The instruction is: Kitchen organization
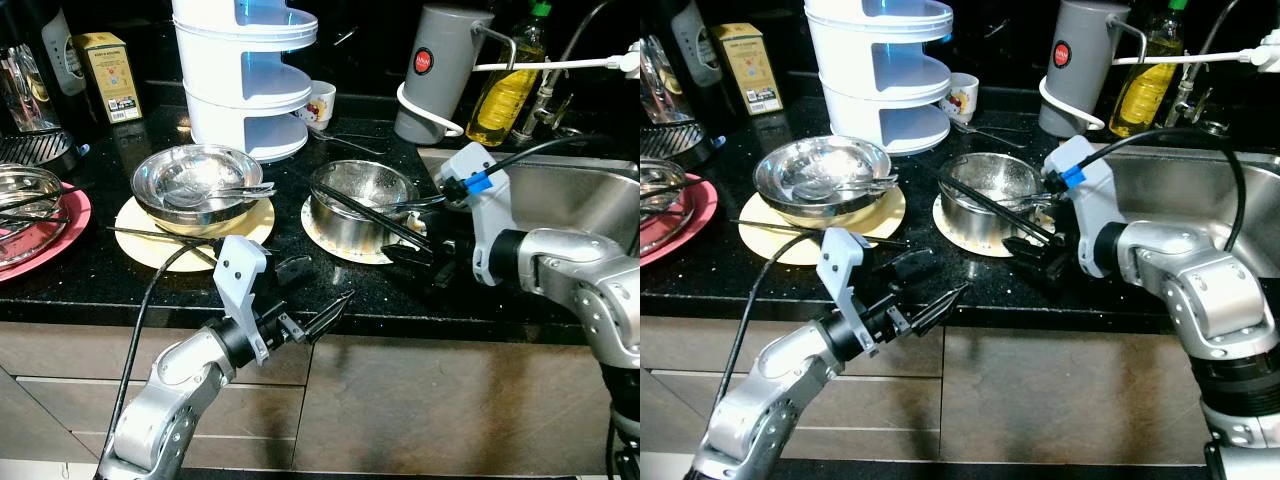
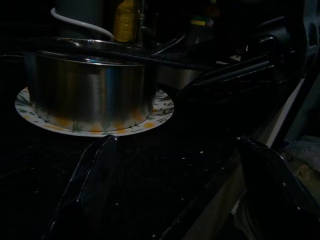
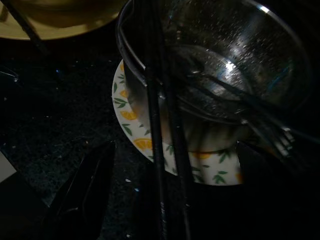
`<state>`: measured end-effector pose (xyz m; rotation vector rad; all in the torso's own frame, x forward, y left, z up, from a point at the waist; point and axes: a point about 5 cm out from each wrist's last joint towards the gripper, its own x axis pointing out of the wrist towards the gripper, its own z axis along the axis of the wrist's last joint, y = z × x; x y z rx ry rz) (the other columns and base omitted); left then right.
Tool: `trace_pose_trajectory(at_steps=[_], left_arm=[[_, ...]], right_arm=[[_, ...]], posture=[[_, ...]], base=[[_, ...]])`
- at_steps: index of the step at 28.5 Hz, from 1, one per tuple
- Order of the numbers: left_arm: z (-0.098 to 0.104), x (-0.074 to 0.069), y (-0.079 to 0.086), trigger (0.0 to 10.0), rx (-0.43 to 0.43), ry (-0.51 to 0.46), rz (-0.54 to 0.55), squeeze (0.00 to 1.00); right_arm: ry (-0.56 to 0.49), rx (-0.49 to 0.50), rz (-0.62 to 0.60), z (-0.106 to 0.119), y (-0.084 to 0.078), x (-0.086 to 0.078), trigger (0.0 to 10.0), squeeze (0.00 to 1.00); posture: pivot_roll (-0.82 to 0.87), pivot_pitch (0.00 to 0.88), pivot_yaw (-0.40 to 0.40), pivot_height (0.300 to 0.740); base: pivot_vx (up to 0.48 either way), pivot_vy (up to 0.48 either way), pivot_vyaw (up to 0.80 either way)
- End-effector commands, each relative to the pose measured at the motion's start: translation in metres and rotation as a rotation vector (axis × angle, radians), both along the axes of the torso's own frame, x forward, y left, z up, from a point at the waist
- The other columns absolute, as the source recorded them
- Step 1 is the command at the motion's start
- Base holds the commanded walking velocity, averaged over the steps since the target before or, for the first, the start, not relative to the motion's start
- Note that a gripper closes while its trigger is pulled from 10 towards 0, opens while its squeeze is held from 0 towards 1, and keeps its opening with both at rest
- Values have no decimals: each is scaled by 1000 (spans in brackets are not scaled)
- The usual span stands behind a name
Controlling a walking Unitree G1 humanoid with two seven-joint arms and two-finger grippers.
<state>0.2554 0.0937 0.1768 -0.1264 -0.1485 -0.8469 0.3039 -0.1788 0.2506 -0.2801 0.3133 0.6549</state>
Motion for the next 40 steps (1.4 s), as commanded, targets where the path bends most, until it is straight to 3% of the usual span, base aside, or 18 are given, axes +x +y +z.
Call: trace_pose_trajectory(at_steps=[1,8,9,10,12,13,14,15,40], left_arm=[[-1,1,1,10000,20,3,11,0],[1,2,4,10000,25,-7,23,0],[1,2,4,10000,26,-9,22,0],[2,1,4,10000,27,-13,17,0],[3,1,4,10000,28,-15,15,0],[3,1,3,10000,31,-17,7,0],[3,1,3,10000,31,-17,7,0],[3,0,3,10000,33,-18,3,0],[4,1,0,10000,26,-18,-4,0]], right_arm=[[22,2,-15,-3,0,1,10000,0],[33,6,-20,-6,3,2,9882,0],[33,4,-23,-6,3,3,8588,0],[33,0,-27,-6,3,3,10000,0],[33,-2,-31,-6,3,3,10000,0],[34,-5,-34,-6,3,3,3098,0],[34,-5,-34,-6,3,3,3098,0],[34,-5,-35,-7,3,3,0,0],[8,20,-53,-1,3,6,0,0]], posture=[[-62,0,-72,740],[-57,0,-74,740],[-55,0,-74,740],[-55,0,-72,740],[-55,0,-72,740],[-56,0,-73,740],[-56,0,-73,740],[-56,0,-71,740],[-59,0,-69,740]], base=[[0,0,0],[0,0,0],[0,0,0],[0,0,0],[0,0,0],[0,0,0],[0,0,0],[0,0,0],[0,0,0]])
